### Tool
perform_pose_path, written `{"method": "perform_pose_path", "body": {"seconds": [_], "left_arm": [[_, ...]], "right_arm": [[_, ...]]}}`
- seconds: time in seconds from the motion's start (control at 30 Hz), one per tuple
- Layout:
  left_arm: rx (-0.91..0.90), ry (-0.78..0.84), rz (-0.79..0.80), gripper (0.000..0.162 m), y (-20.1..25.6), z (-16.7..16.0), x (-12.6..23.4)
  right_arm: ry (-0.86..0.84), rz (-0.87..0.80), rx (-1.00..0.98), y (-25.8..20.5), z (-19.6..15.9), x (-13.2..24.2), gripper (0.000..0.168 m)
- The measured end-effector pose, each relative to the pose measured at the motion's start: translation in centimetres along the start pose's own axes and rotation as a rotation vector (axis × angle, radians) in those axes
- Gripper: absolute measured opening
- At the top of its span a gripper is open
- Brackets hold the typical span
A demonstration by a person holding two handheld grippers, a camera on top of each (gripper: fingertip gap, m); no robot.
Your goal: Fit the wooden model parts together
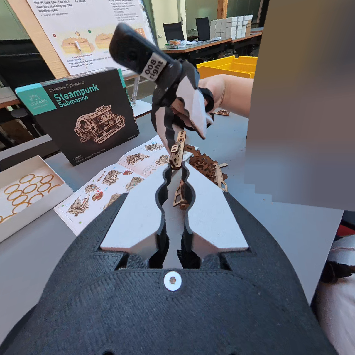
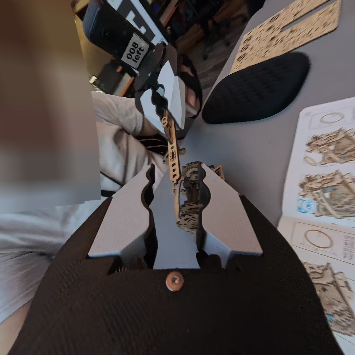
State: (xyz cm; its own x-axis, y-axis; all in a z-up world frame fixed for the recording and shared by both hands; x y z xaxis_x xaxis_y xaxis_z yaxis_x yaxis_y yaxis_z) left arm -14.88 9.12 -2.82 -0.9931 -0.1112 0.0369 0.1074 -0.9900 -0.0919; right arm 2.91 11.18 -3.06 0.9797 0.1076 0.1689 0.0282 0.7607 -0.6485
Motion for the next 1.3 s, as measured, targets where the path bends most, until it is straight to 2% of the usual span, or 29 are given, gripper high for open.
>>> {"method": "perform_pose_path", "body": {"seconds": [0.1,0.17,0.27,0.33,0.43,0.6,0.7,0.87,0.97,1.1,1.3], "left_arm": [[0.122,-0.020,0.001,0.008,-0.4,-0.4,0.1],[0.197,-0.037,0.004,0.008,-0.8,-0.8,0.1],[0.304,-0.048,0.005,0.008,-1.2,-1.2,0.2],[0.369,-0.043,-0.015,0.008,-1.4,-1.4,0.2],[0.417,-0.035,-0.040,0.008,-1.6,-1.5,0.1],[0.405,-0.058,-0.031,0.008,-1.4,-1.9,-0.3],[0.398,-0.065,-0.033,0.008,-1.2,-2.2,-0.5],[0.429,-0.057,-0.060,0.008,-1.2,-2.5,-0.7],[0.416,-0.048,-0.063,0.017,-1.2,-2.7,-0.3],[0.371,-0.058,-0.038,0.019,-1.4,-3.2,0.6],[0.276,-0.081,-0.015,0.024,-0.9,-3.7,1.2]], "right_arm": [[0.100,-0.185,0.306,-1.0,0.7,0.4,0.044],[0.101,-0.306,0.621,-2.7,0.4,0.4,0.041],[-0.051,-0.597,1.083,-4.6,-0.5,-0.4,0.034],[-0.164,-0.696,1.209,-5.0,-1.2,-1.4,0.031],[-0.197,-0.781,1.294,-4.8,-1.9,-2.0,0.013],[-0.259,-0.816,1.334,-4.3,-2.8,-2.4,0.017],[-0.300,-0.824,1.358,-4.2,-3.2,-2.7,0.002],[-0.314,-0.821,1.329,-3.8,-3.8,-2.6,0.002],[-0.326,-0.849,1.345,-4.1,-4.1,-2.3,0.002],[-0.354,-0.888,1.389,-4.7,-4.6,-2.3,0.002],[-0.363,-0.888,1.349,-4.8,-4.7,-2.3,0.002]]}}
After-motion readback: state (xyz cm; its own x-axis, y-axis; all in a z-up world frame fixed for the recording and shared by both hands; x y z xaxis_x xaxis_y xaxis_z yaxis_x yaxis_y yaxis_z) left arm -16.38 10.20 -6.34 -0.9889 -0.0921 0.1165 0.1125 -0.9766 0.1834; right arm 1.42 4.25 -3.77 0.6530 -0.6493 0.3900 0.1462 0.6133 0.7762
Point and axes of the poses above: each gripper's, where its closed fingertips meet, x back along the fingers, z out of its top, y = z × x across the jaws, the point moved 8 cm from there along x, back along the fingers, and after that the axes turned 9 degrees about y, right-handed, at the moved point
